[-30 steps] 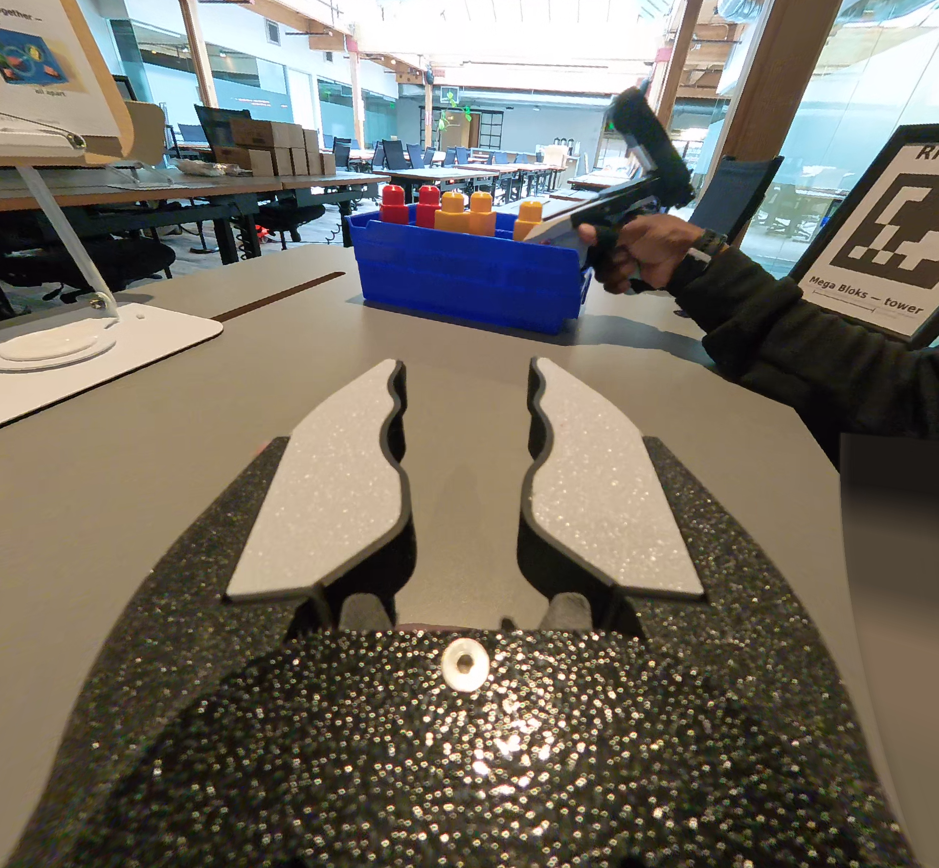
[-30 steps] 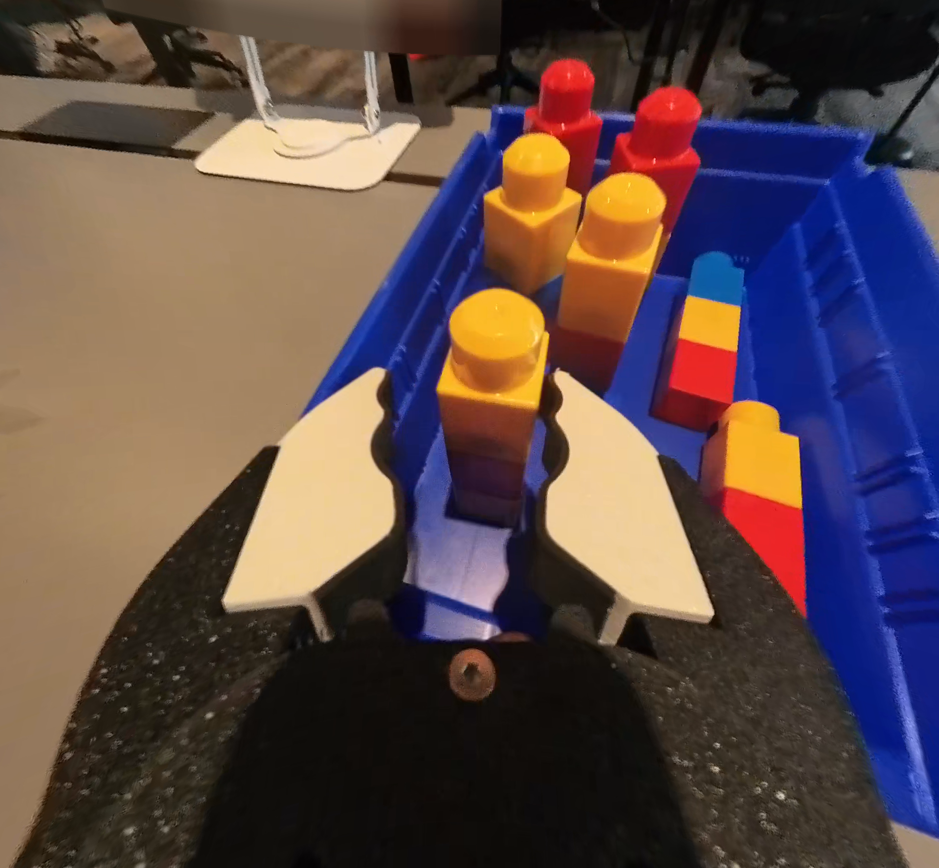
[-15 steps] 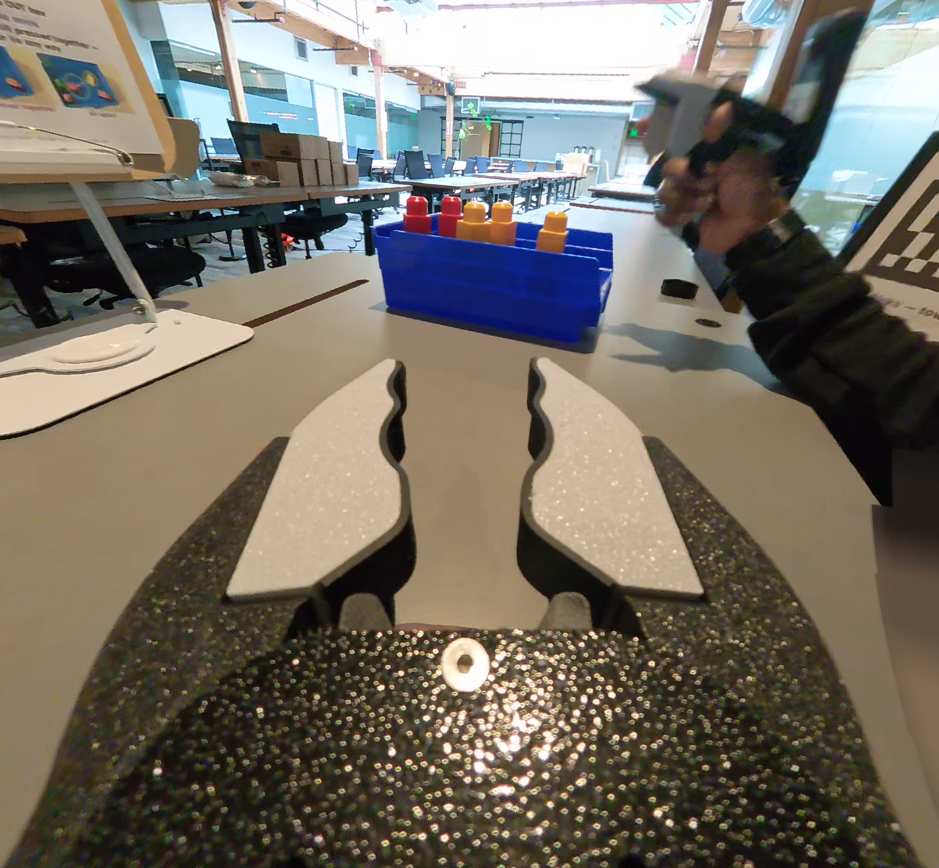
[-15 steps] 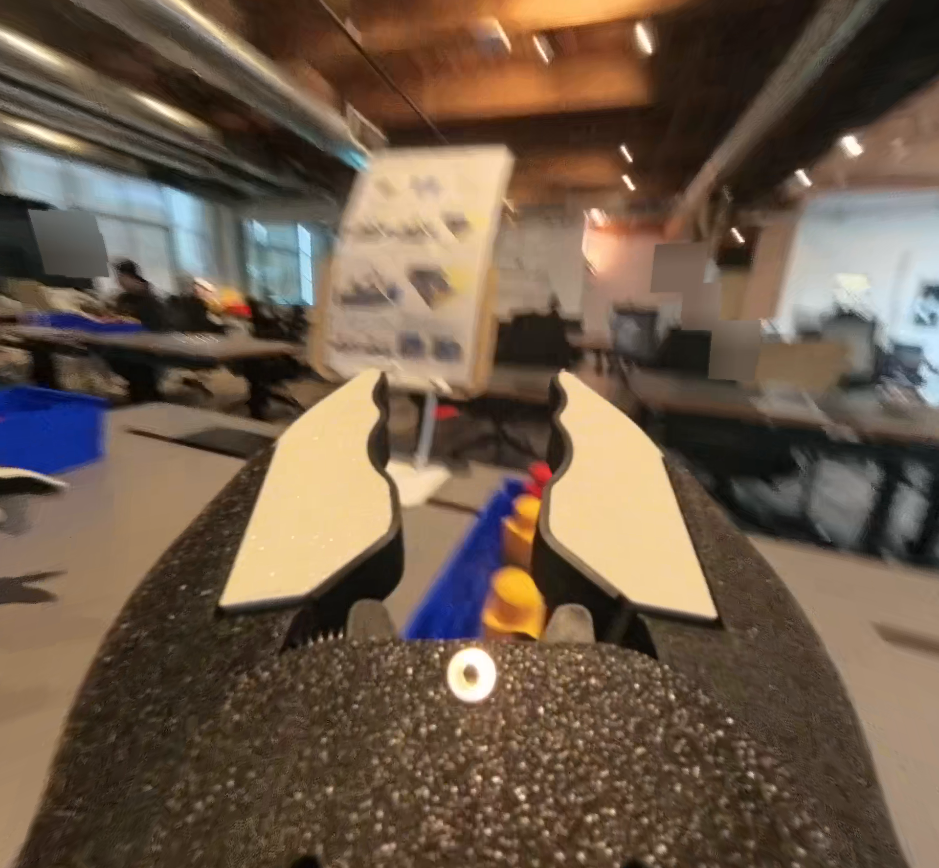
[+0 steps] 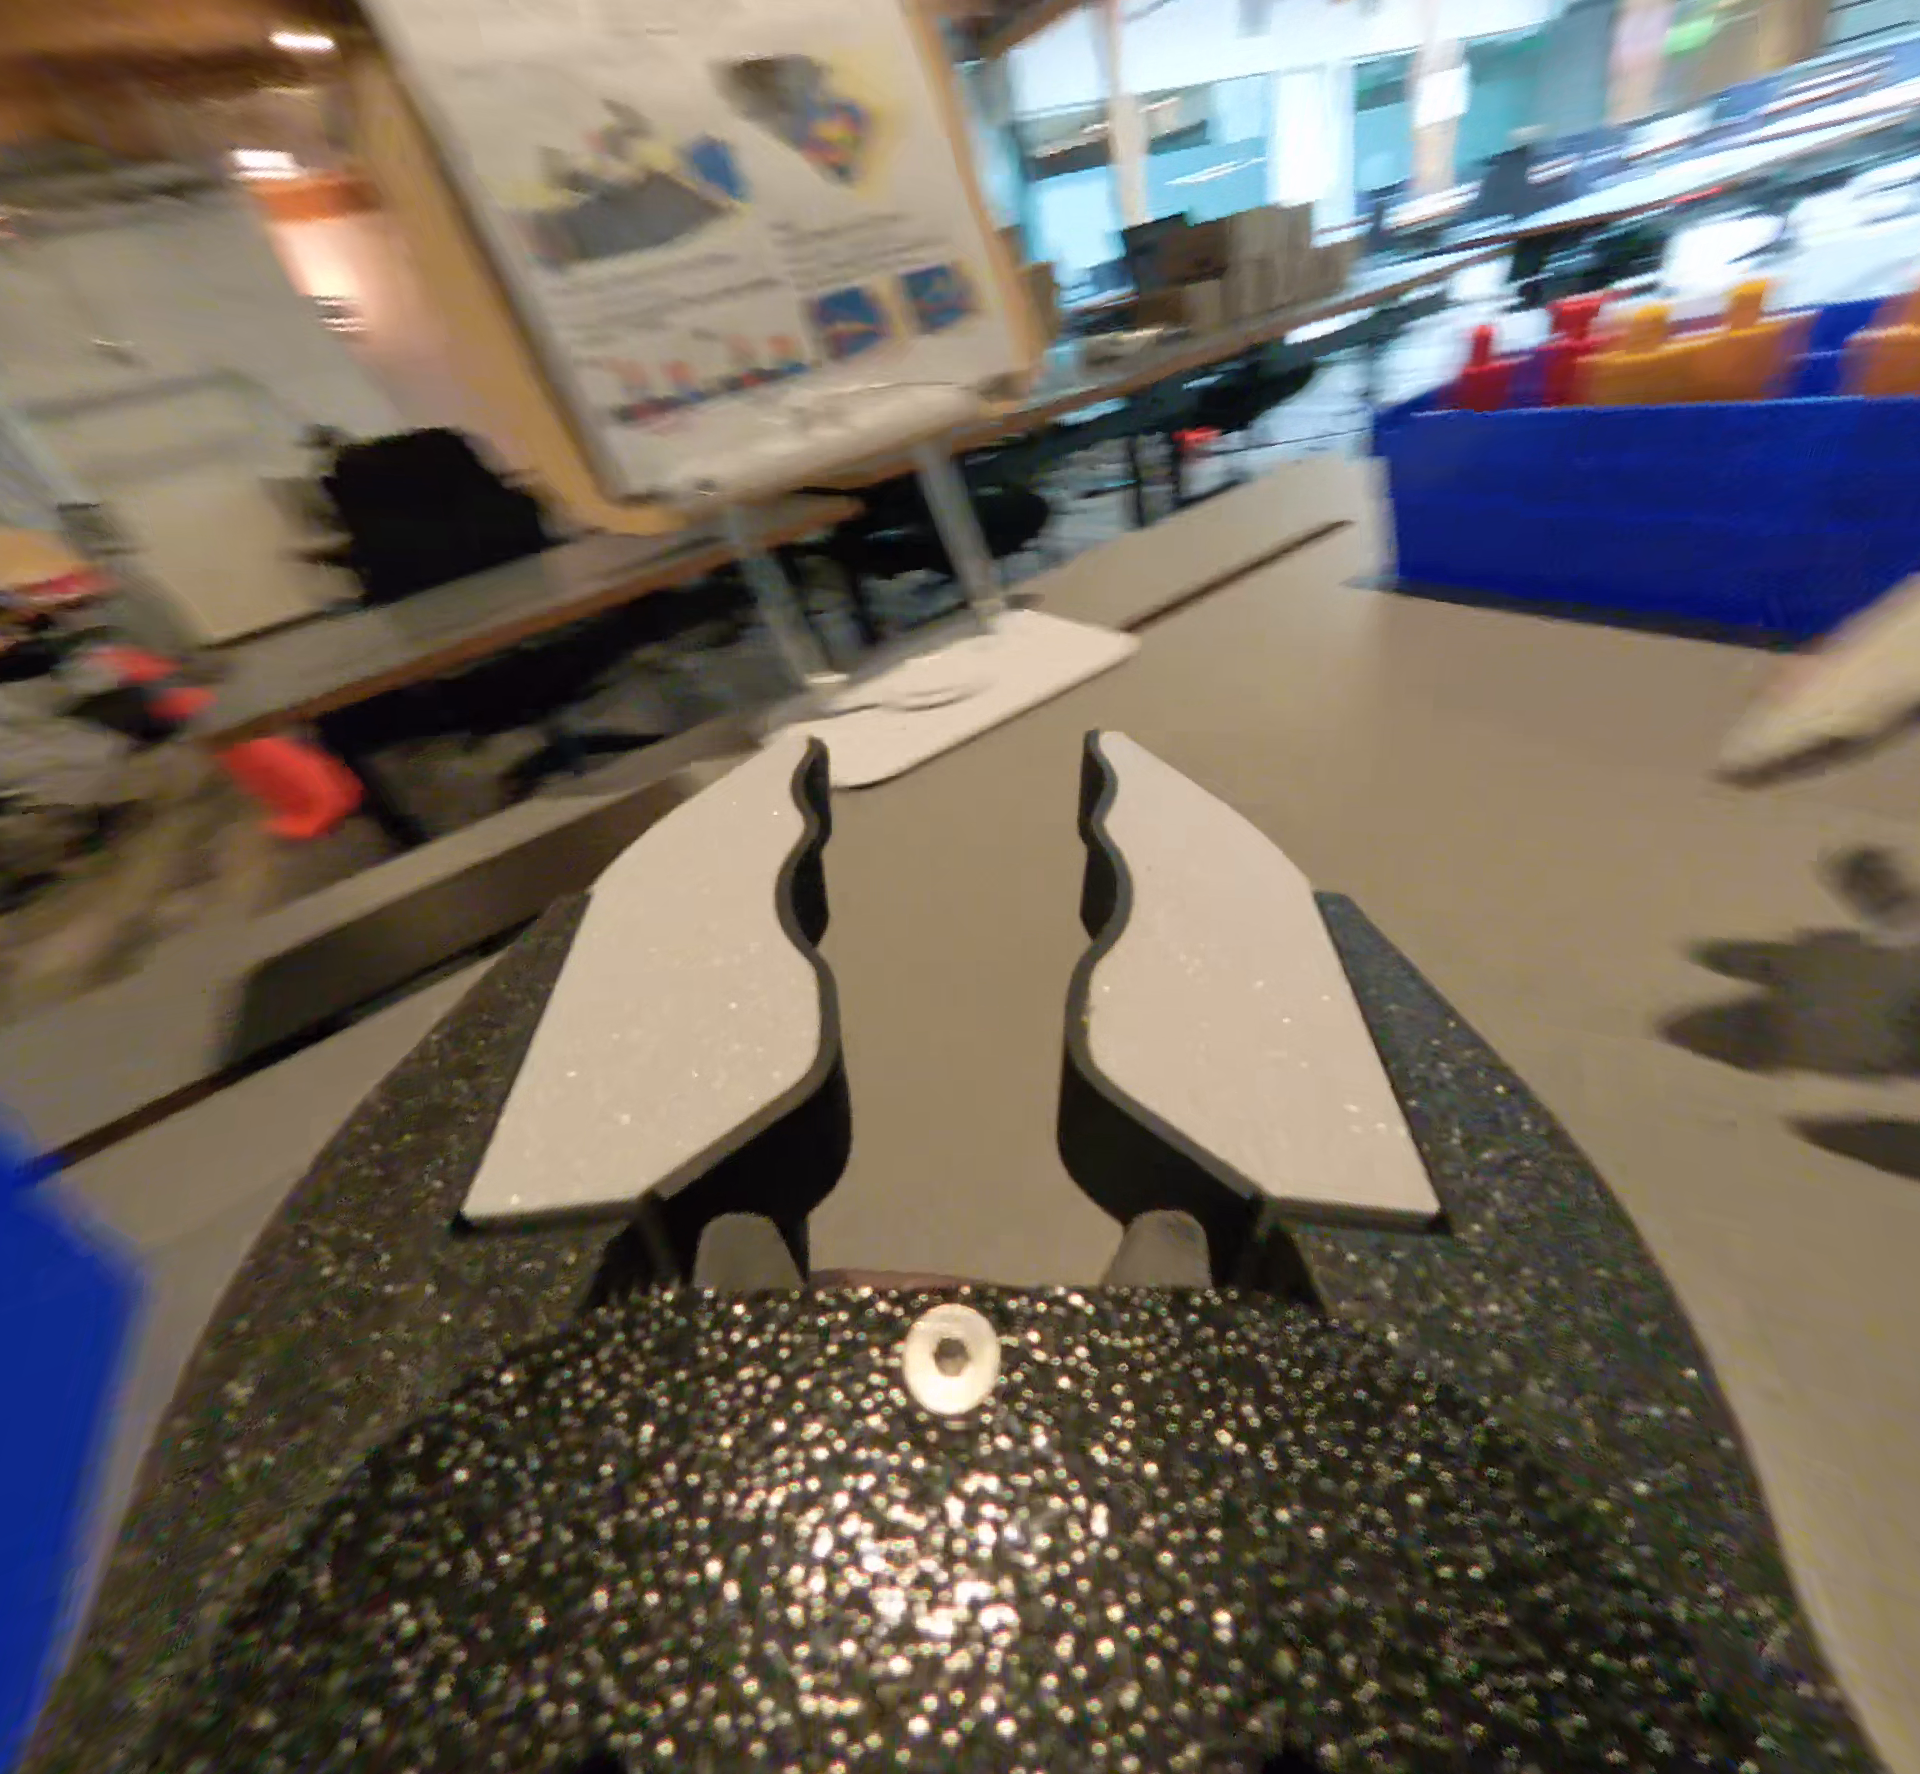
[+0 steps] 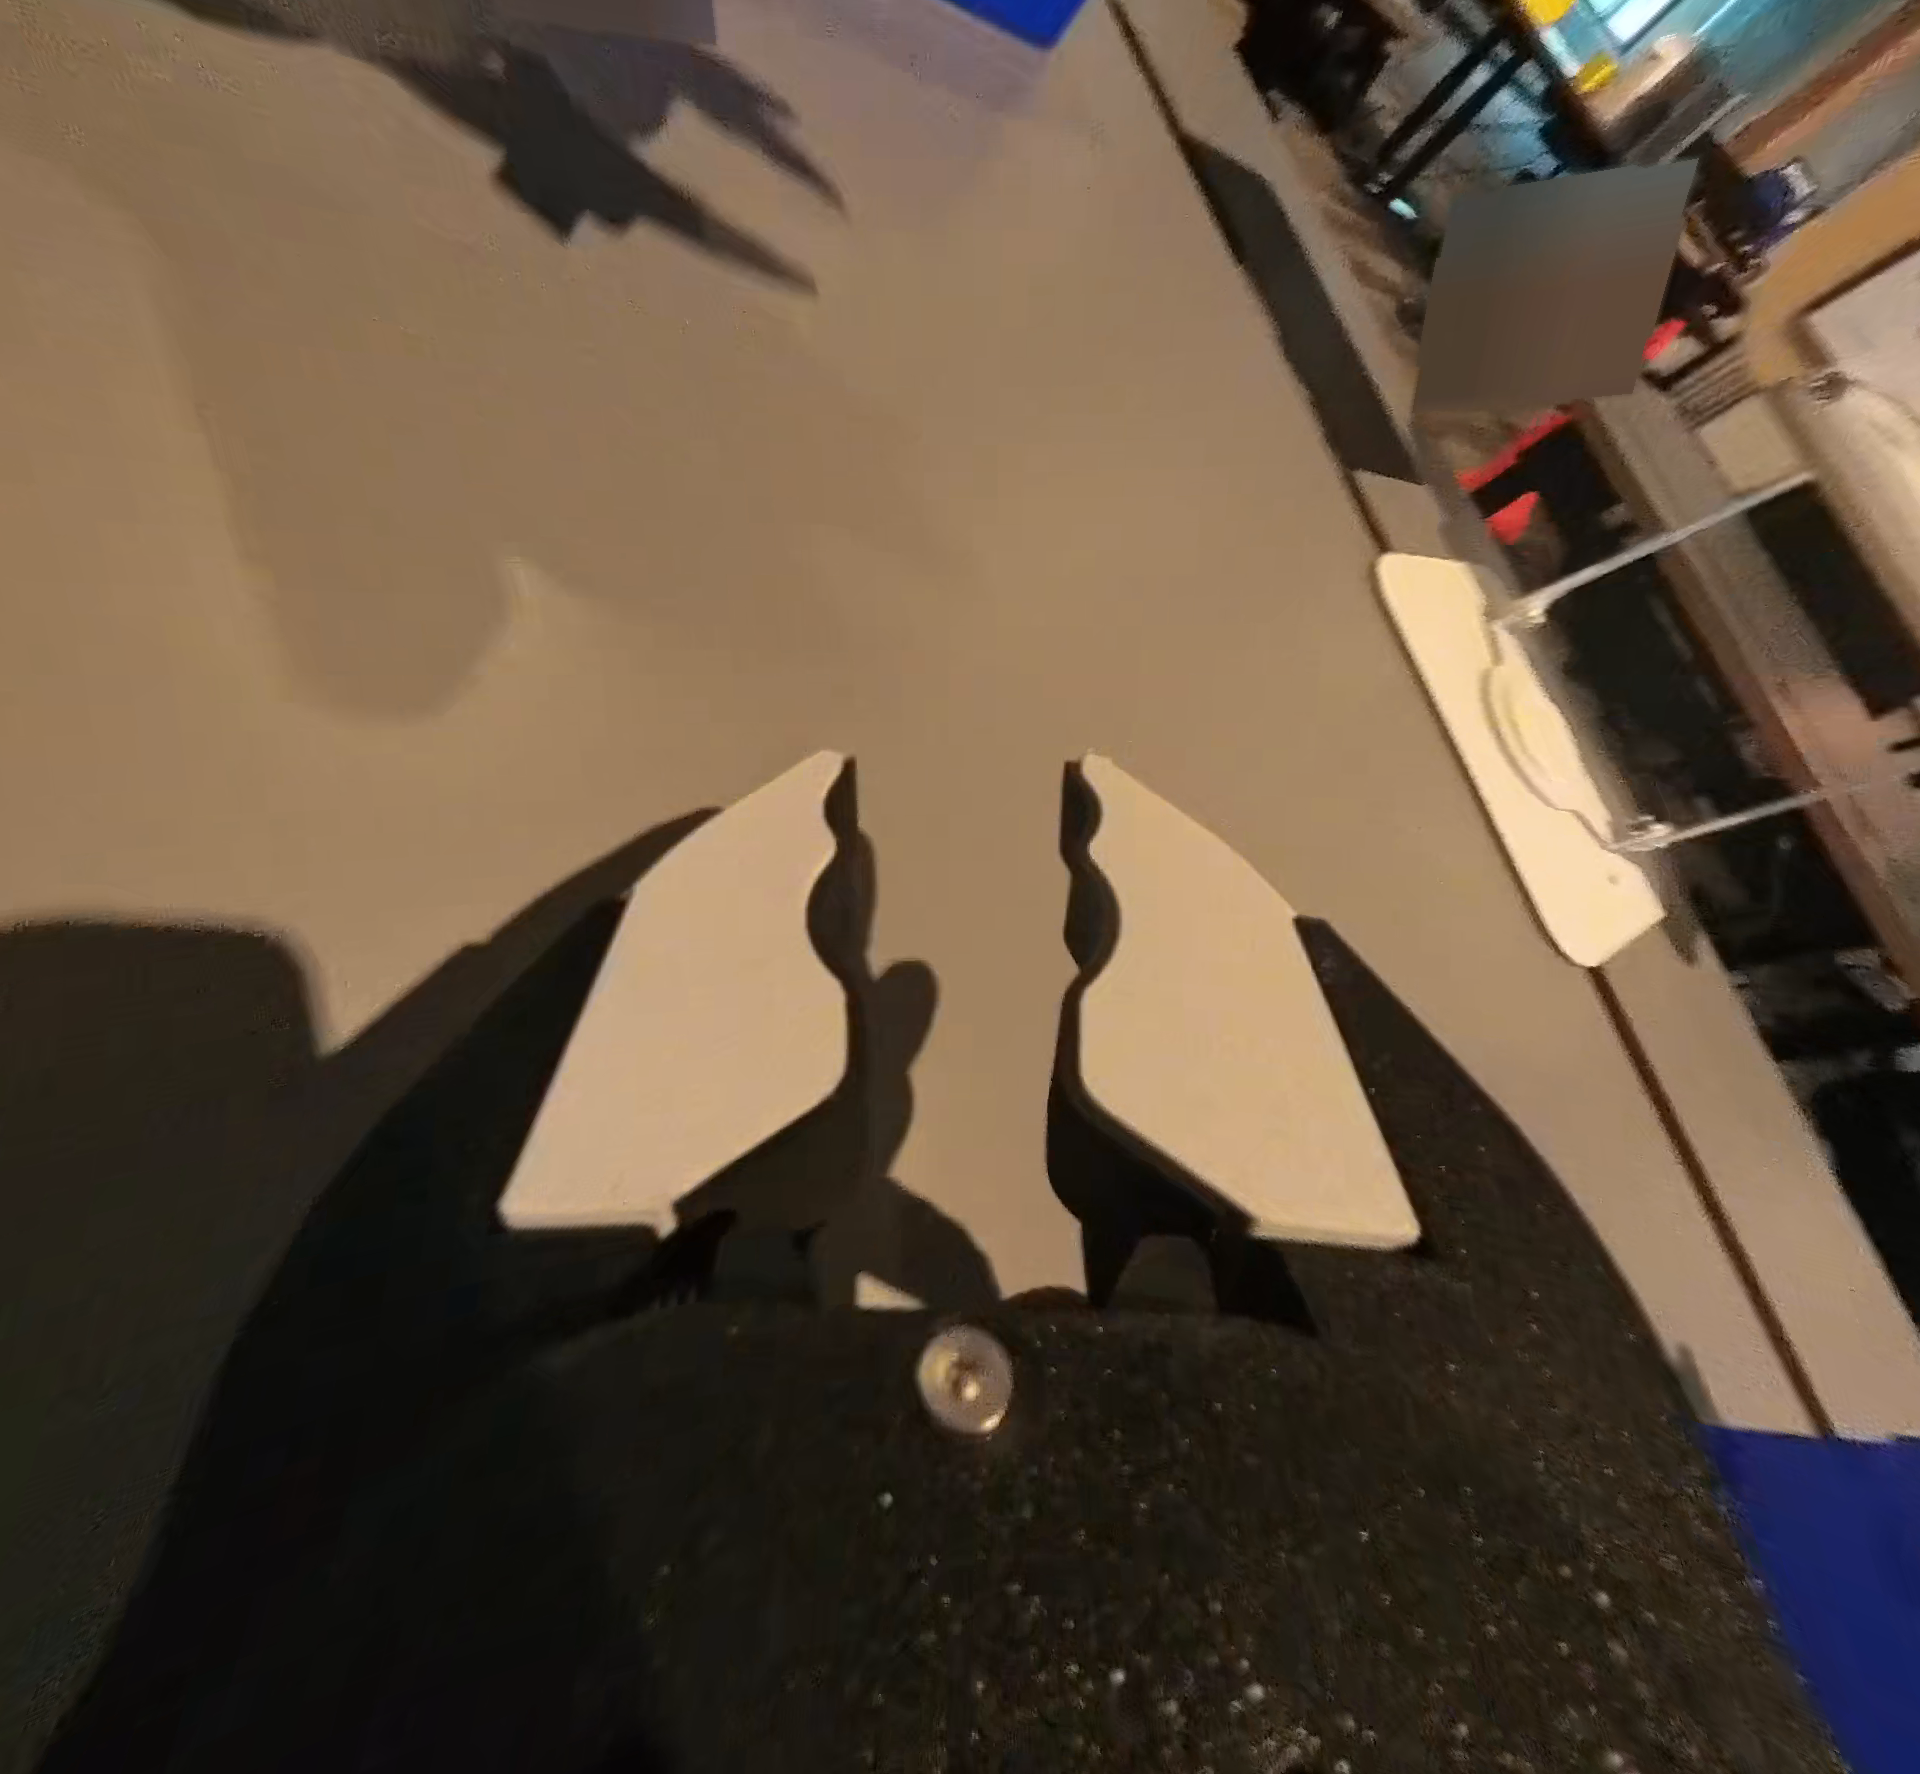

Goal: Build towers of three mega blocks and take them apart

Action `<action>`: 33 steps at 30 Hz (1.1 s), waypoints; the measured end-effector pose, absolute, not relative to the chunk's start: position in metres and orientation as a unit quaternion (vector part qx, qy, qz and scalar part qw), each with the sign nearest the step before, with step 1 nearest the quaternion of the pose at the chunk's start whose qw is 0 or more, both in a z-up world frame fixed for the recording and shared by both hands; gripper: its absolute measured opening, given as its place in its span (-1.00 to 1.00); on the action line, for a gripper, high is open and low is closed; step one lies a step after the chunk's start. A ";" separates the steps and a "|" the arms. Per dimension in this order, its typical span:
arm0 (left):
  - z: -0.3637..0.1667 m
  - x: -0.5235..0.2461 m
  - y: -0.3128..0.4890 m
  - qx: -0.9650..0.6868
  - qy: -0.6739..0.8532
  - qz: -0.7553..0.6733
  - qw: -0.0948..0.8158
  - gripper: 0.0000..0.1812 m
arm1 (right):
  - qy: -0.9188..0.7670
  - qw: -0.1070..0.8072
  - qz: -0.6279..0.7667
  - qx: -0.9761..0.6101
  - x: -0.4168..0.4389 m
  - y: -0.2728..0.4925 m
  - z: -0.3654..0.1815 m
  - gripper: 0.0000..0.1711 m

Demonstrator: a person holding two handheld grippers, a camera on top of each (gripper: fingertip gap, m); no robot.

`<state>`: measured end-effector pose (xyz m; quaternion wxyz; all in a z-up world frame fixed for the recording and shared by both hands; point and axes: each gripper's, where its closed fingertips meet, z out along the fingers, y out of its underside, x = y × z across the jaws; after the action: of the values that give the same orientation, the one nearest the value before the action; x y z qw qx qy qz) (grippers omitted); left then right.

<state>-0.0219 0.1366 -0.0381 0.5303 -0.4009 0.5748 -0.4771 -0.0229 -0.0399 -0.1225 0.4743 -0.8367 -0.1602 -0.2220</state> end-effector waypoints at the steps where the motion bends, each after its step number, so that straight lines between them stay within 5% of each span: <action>1: -0.031 -0.033 0.163 -0.427 0.554 -0.440 0.563 -0.50 | -0.160 0.470 -0.214 -0.841 -0.026 -0.038 -0.128 -0.56; 9: -0.020 -0.167 0.335 -0.593 0.382 -0.312 0.636 -0.50 | -0.152 0.454 -0.231 -0.847 -0.009 -0.039 -0.146 -0.57; 15: -0.063 -0.211 0.395 -0.690 0.344 -0.245 0.587 -0.49 | -0.127 0.481 -0.238 -0.834 0.007 -0.043 -0.146 -0.59; 22: -0.115 -0.186 0.378 -0.692 0.443 -0.242 0.516 -0.45 | -0.077 0.529 -0.244 -0.809 0.017 -0.049 -0.130 -0.66; 33: -0.089 -0.191 0.391 -0.672 0.467 -0.223 0.530 -0.48 | -0.098 0.502 -0.272 -0.815 0.014 -0.047 -0.138 -0.66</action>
<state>-0.1915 0.3907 -0.0886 0.5302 -0.6716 0.4671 -0.2228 0.0138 -0.0466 -0.1375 0.5020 -0.8150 -0.0984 -0.2721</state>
